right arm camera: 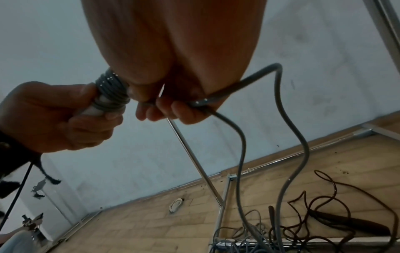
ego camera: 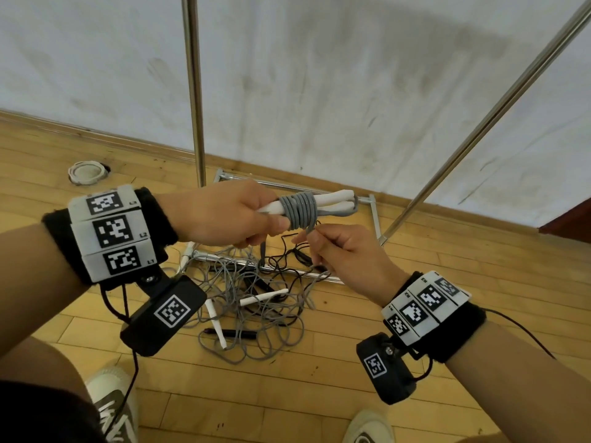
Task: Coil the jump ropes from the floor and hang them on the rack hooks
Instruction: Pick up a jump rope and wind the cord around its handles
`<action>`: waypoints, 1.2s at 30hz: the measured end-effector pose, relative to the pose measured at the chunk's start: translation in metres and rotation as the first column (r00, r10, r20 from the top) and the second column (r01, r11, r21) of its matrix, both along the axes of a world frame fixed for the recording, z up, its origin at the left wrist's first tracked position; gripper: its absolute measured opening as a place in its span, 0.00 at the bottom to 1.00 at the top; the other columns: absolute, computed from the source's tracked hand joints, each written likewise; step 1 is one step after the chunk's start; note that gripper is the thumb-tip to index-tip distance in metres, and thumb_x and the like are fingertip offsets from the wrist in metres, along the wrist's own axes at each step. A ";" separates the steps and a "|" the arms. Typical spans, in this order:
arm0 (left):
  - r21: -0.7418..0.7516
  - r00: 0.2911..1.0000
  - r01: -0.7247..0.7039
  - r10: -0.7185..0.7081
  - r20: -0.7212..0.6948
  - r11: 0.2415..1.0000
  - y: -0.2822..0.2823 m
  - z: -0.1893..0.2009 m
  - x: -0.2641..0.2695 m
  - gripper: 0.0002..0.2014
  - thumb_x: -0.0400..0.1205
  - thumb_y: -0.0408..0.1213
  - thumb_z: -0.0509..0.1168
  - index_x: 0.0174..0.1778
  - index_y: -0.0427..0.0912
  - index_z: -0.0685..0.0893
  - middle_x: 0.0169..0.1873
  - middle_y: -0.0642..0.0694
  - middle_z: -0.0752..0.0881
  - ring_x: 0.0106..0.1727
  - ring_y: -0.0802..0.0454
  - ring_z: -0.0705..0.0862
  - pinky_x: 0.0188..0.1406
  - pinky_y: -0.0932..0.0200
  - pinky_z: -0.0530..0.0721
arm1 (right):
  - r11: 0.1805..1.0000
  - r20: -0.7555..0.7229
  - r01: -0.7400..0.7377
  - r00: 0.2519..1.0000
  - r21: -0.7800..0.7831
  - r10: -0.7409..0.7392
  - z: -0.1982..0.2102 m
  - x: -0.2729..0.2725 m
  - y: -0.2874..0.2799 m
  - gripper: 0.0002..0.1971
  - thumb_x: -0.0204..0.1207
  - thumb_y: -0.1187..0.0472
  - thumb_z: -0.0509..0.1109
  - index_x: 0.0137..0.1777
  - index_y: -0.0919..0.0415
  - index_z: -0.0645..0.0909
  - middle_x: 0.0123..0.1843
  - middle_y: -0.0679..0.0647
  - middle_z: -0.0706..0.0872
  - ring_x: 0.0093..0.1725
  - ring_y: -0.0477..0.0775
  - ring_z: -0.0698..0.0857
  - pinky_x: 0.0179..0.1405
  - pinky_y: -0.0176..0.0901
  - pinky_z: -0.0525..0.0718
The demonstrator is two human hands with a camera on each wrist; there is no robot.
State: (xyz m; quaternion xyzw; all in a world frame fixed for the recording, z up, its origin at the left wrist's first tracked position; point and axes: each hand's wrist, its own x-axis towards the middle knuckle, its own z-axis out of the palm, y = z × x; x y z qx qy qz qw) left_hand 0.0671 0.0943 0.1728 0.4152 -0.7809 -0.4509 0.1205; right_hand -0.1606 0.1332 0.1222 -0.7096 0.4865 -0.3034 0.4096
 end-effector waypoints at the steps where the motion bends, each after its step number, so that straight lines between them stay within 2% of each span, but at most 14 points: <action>1: 0.008 1.000 0.011 -0.011 -0.007 1.000 0.001 0.001 0.001 0.11 0.86 0.43 0.64 0.37 0.50 0.80 0.22 0.53 0.81 0.24 0.57 0.77 0.25 0.63 0.77 | 0.999 -0.009 -0.039 0.999 0.004 0.039 -0.001 -0.001 -0.001 0.12 0.87 0.60 0.62 0.53 0.60 0.88 0.30 0.38 0.83 0.29 0.38 0.77 0.34 0.33 0.76; 4: 0.017 0.998 0.062 -0.062 0.002 0.998 0.005 0.002 0.001 0.13 0.86 0.42 0.64 0.35 0.50 0.79 0.22 0.53 0.81 0.23 0.58 0.77 0.24 0.64 0.76 | 0.992 -0.041 -0.113 0.992 0.053 0.115 -0.004 -0.005 -0.006 0.15 0.87 0.66 0.60 0.52 0.47 0.87 0.37 0.45 0.83 0.33 0.41 0.77 0.36 0.37 0.78; 6: 0.022 0.995 0.094 -0.094 0.013 0.995 0.006 0.002 0.001 0.14 0.86 0.43 0.64 0.34 0.48 0.79 0.23 0.52 0.81 0.23 0.57 0.78 0.24 0.65 0.77 | 0.986 -0.034 -0.136 0.989 0.100 0.140 -0.007 -0.005 -0.006 0.21 0.87 0.63 0.61 0.45 0.36 0.87 0.37 0.47 0.85 0.33 0.42 0.78 0.35 0.37 0.79; 8: 0.035 0.993 0.113 -0.113 0.010 0.993 0.008 0.003 0.002 0.15 0.86 0.43 0.64 0.32 0.51 0.80 0.23 0.51 0.82 0.24 0.56 0.78 0.25 0.65 0.78 | 0.984 -0.064 -0.133 0.988 0.120 0.142 -0.010 -0.006 -0.006 0.19 0.87 0.57 0.62 0.44 0.32 0.87 0.33 0.44 0.85 0.32 0.41 0.78 0.31 0.32 0.78; 10: 0.051 0.989 0.145 -0.145 0.004 0.988 0.009 0.005 0.003 0.16 0.86 0.43 0.64 0.30 0.52 0.80 0.24 0.51 0.82 0.25 0.56 0.79 0.27 0.65 0.79 | 0.988 -0.114 -0.127 0.984 0.092 0.138 -0.010 -0.008 -0.006 0.14 0.86 0.54 0.63 0.43 0.44 0.89 0.28 0.40 0.84 0.29 0.41 0.79 0.29 0.34 0.79; 13: 0.090 0.975 0.218 -0.221 0.019 0.972 0.013 0.005 0.002 0.16 0.87 0.42 0.63 0.30 0.51 0.79 0.24 0.52 0.81 0.26 0.54 0.78 0.27 0.61 0.78 | 0.988 -0.112 -0.151 0.982 0.026 0.153 -0.011 -0.015 -0.007 0.13 0.84 0.65 0.66 0.40 0.52 0.85 0.28 0.38 0.85 0.29 0.39 0.82 0.30 0.38 0.83; 15: 0.134 0.956 0.277 -0.287 0.060 0.951 0.016 0.005 0.000 0.16 0.87 0.43 0.63 0.30 0.52 0.80 0.24 0.53 0.79 0.25 0.54 0.77 0.27 0.61 0.77 | 0.980 -0.212 -0.192 0.957 0.044 0.197 -0.008 -0.021 -0.009 0.13 0.80 0.71 0.68 0.45 0.50 0.83 0.37 0.43 0.87 0.38 0.49 0.85 0.41 0.49 0.86; 17: 0.167 0.934 0.321 -0.340 0.107 0.932 0.019 0.005 -0.002 0.14 0.86 0.44 0.62 0.34 0.46 0.80 0.25 0.53 0.79 0.25 0.56 0.76 0.26 0.63 0.76 | 0.959 -0.347 -0.275 0.895 0.067 0.281 -0.003 -0.022 -0.013 0.04 0.78 0.66 0.69 0.47 0.59 0.85 0.40 0.55 0.87 0.39 0.59 0.83 0.42 0.56 0.83; 19: 0.160 0.914 0.350 -0.374 0.157 0.923 0.022 0.002 -0.006 0.14 0.86 0.43 0.62 0.37 0.39 0.79 0.24 0.53 0.78 0.24 0.58 0.75 0.25 0.65 0.74 | 0.948 -0.388 -0.307 0.867 0.080 0.314 0.003 -0.023 -0.015 0.08 0.79 0.60 0.70 0.44 0.67 0.83 0.38 0.61 0.86 0.36 0.57 0.81 0.36 0.50 0.80; 22: 0.103 0.878 0.380 -0.393 0.271 0.919 0.026 -0.006 -0.012 0.15 0.86 0.46 0.61 0.41 0.38 0.80 0.26 0.52 0.78 0.25 0.59 0.73 0.26 0.64 0.74 | 0.963 -0.313 -0.255 0.910 0.089 0.270 0.009 -0.023 -0.017 0.09 0.78 0.59 0.75 0.37 0.52 0.82 0.31 0.42 0.84 0.31 0.39 0.77 0.32 0.31 0.74; 23: 0.081 0.866 0.377 -0.383 0.321 0.923 0.026 -0.009 -0.015 0.15 0.86 0.47 0.61 0.42 0.40 0.80 0.27 0.52 0.78 0.25 0.59 0.73 0.27 0.64 0.74 | 0.967 -0.307 -0.242 0.916 0.086 0.257 0.010 -0.024 -0.017 0.10 0.77 0.59 0.76 0.35 0.48 0.81 0.29 0.38 0.82 0.30 0.37 0.77 0.31 0.29 0.74; 29: -0.030 0.844 0.318 -0.268 0.465 0.948 0.015 -0.015 -0.018 0.13 0.87 0.51 0.59 0.42 0.48 0.79 0.31 0.53 0.80 0.24 0.62 0.74 0.29 0.64 0.74 | 0.989 -0.370 -0.133 0.924 -0.067 0.099 0.021 -0.016 -0.018 0.15 0.76 0.54 0.76 0.34 0.62 0.80 0.26 0.48 0.76 0.26 0.43 0.70 0.28 0.39 0.69; 33: -0.111 0.859 0.257 -0.174 0.481 0.960 0.005 -0.016 -0.014 0.13 0.87 0.52 0.59 0.38 0.53 0.76 0.32 0.51 0.81 0.29 0.58 0.78 0.31 0.62 0.73 | 0.999 -0.238 -0.024 0.971 -0.041 0.014 0.031 -0.014 -0.016 0.16 0.82 0.62 0.66 0.35 0.69 0.85 0.22 0.39 0.79 0.22 0.41 0.69 0.25 0.38 0.66; 36: -0.206 0.903 0.157 -0.056 0.426 0.966 -0.001 -0.018 -0.013 0.13 0.87 0.50 0.60 0.38 0.52 0.76 0.31 0.51 0.81 0.28 0.57 0.77 0.30 0.62 0.72 | 0.996 -0.080 0.068 0.995 0.055 -0.063 0.034 -0.010 -0.013 0.13 0.83 0.67 0.62 0.43 0.68 0.87 0.27 0.44 0.84 0.25 0.46 0.72 0.24 0.38 0.68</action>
